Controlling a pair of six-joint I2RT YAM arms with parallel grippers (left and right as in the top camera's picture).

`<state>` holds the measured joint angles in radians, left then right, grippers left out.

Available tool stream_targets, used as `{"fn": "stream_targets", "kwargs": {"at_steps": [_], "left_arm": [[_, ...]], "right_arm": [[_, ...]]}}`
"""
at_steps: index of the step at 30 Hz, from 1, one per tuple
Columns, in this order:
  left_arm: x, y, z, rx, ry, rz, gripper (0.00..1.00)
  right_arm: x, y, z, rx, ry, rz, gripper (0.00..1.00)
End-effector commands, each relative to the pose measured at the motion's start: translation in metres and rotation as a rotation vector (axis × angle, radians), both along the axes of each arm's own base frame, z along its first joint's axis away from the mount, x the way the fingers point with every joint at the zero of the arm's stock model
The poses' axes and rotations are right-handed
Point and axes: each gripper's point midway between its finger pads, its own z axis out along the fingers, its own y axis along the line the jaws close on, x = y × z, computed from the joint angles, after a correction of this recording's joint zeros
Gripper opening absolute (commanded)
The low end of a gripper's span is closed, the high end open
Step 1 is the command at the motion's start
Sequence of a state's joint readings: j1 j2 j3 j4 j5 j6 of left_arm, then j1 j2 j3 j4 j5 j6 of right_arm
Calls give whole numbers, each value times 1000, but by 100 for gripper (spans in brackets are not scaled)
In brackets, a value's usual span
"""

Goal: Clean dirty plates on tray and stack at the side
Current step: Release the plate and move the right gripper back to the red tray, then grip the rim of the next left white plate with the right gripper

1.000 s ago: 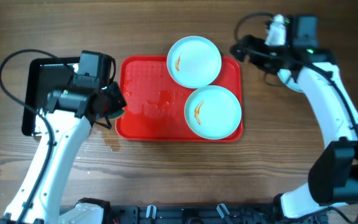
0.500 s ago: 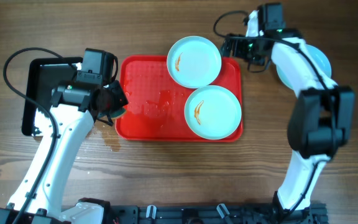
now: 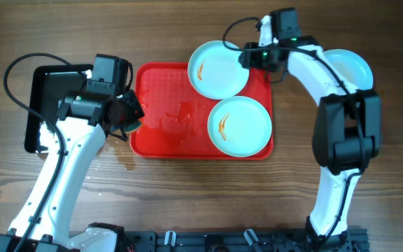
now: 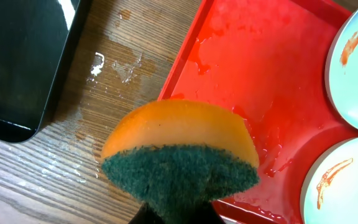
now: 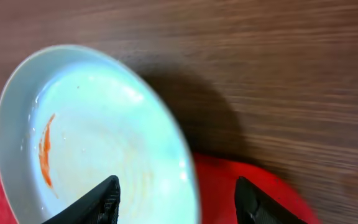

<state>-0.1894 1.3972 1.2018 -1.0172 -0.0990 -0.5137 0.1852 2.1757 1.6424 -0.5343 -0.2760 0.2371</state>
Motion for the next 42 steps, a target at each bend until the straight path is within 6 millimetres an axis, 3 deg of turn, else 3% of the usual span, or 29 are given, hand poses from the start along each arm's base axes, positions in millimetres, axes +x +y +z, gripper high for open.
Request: {"fn": "stream_targets", "kwargs": {"at_steps": [1, 6, 13, 18, 26, 32, 42], "left_arm": [[3, 2, 1, 9, -4, -4, 4], [3, 2, 1, 9, -4, -5, 4], [3, 2, 1, 9, -5, -4, 4], [4, 2, 1, 8, -9, -4, 4], [5, 1, 2, 7, -14, -5, 4], [5, 1, 2, 7, -14, -5, 4], [6, 1, 2, 7, -15, -5, 4]], "right_arm": [[-9, 4, -31, -87, 42, -1, 59], [-15, 13, -39, -92, 65, 20, 56], [-29, 32, -42, -95, 94, 61, 41], [-45, 61, -43, -91, 114, 128, 40], [-76, 125, -41, -53, 120, 243, 36], [-100, 154, -41, -42, 149, 294, 34], [-144, 160, -51, -87, 305, 274, 31]]}}
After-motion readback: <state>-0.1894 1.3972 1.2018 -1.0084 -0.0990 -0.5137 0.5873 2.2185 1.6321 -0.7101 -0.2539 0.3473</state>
